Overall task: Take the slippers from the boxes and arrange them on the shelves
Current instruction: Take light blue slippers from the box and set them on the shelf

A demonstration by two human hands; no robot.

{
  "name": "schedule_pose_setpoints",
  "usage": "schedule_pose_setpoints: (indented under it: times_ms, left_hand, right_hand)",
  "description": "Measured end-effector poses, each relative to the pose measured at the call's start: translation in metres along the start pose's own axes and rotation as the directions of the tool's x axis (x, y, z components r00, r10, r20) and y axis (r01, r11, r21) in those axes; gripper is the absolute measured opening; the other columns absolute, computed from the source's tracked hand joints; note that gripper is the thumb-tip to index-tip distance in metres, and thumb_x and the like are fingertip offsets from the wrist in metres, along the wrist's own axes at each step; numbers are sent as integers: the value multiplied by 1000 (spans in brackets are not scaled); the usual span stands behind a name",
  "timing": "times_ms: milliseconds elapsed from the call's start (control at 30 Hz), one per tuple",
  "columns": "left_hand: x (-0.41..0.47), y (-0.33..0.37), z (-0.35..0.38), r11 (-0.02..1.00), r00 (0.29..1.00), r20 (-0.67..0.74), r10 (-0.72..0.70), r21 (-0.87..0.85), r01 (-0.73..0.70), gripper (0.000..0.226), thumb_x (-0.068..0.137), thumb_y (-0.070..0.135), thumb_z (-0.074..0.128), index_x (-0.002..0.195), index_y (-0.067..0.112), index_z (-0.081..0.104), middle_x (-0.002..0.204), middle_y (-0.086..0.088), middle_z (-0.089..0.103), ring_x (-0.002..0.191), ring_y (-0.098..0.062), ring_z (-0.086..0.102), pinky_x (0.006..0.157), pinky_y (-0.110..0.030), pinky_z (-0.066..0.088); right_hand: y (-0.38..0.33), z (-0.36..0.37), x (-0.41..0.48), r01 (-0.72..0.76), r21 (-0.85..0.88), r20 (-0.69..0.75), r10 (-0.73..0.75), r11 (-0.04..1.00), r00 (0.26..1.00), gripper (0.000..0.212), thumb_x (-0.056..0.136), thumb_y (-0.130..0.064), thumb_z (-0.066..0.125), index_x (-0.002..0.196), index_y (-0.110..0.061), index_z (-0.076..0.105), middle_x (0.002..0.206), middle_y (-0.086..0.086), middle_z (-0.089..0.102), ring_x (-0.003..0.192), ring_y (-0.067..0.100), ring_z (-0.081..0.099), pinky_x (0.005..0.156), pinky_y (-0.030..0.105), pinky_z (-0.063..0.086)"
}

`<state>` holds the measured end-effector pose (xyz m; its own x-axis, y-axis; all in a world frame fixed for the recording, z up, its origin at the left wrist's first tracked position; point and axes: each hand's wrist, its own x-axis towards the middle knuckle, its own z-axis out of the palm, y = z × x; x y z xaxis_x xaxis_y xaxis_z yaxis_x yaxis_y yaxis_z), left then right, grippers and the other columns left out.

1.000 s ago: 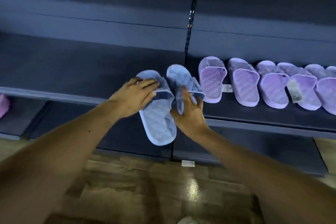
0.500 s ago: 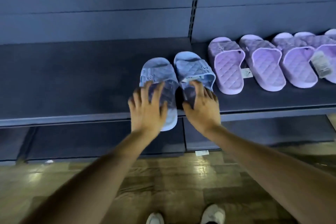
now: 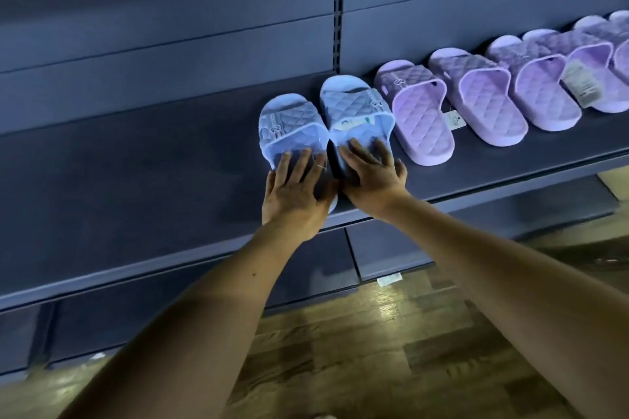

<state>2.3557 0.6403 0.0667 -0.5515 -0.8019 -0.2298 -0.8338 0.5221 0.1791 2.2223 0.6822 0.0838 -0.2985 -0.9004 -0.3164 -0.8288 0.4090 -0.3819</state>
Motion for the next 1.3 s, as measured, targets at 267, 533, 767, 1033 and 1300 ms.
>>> schedule_pose_setpoints:
  times_ms: [267,533,767,1033,1300]
  left_hand:
    - [27,-7,-2,997,996,-84,-8,-75,2,62,95,54,25,149,31,5,158,8,-1,145,-18,-12,118,-41,-2]
    - [32,-2,8,999,970,-243,-20,-48,9,59,97,45,28,149,20,15,158,4,10,146,-17,5,116,-40,10]
    - [5,89,30,985,885,-433,172,44,-170,61,88,37,26,145,17,30,153,-2,27,141,-22,26,109,-49,22]
    - [5,297,73,934,898,-258,356,79,-348,57,81,15,57,136,16,45,150,-4,34,138,-28,30,101,-49,30]
    - [-7,550,159,856,857,0,515,-56,-514,48,93,31,38,139,20,40,152,5,29,142,-19,21,107,-39,25]
  right_hand:
    - [11,1,27,99,-107,-76,-108,989,991,59,96,-42,38,148,-35,11,157,-16,4,146,21,-9,116,44,2]
    - [45,21,-25,207,225,-326,-127,952,937,57,95,-28,45,146,-36,20,157,-12,11,147,16,-1,116,39,1]
    - [157,11,-70,8,219,-223,42,976,974,54,97,-27,41,147,-31,20,158,-8,8,147,15,-1,117,36,0]
    - [319,-35,-121,-107,322,-163,166,941,973,57,94,-20,45,147,-22,23,158,-2,10,147,16,5,120,33,7]
    - [530,-62,-226,-252,322,-198,325,913,925,48,91,-22,44,136,-7,46,148,12,36,140,28,30,114,33,23]
